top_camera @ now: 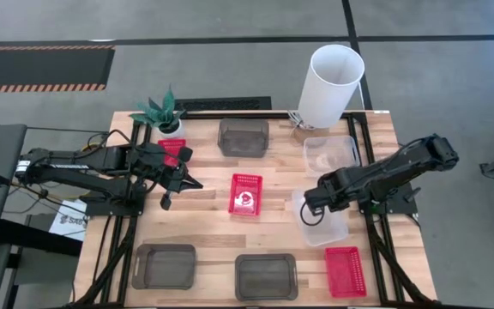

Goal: Stack baskets by color
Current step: Stack the bottom left transparent bin on top of the bottom right transparent bin, then stack the top transparent bin on top of the bottom transparent bin

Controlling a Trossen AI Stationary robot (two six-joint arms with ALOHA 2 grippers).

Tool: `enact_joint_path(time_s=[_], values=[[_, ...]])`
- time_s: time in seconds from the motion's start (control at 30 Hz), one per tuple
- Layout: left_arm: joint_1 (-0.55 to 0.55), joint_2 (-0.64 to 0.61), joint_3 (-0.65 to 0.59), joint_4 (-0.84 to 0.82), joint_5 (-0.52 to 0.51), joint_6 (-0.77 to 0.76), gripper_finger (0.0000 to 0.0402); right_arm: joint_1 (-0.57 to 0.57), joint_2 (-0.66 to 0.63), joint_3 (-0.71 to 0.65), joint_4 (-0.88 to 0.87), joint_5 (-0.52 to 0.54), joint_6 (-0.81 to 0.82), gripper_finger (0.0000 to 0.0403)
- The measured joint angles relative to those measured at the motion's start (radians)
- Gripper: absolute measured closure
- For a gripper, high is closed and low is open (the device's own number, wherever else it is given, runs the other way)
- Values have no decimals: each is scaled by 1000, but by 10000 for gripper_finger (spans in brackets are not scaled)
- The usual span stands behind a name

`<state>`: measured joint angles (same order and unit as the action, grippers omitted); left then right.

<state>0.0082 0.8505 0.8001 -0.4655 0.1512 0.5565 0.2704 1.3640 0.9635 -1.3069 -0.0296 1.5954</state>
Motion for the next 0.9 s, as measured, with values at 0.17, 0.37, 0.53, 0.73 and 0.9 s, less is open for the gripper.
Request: enact_joint_path(time_s=[0.17, 0.37, 0.53, 0.73, 0.9], values=[[0, 0, 0, 0, 0, 0, 401, 50, 0, -34, 3, -22, 93, 395], [0, 0, 0, 0, 0, 0, 401, 78, 0, -39, -44, -23, 166, 345], [0, 0, 0, -17, 8, -4, 401, 76, -1, -39, -115, -25, 185, 292], [0, 0, 0, -16, 25, -3, 401, 55, -30, -31, -139, -21, 159, 210], [0, 0, 0, -15, 26, 5, 401, 19, -60, 44, -200, 52, 93, 155]])
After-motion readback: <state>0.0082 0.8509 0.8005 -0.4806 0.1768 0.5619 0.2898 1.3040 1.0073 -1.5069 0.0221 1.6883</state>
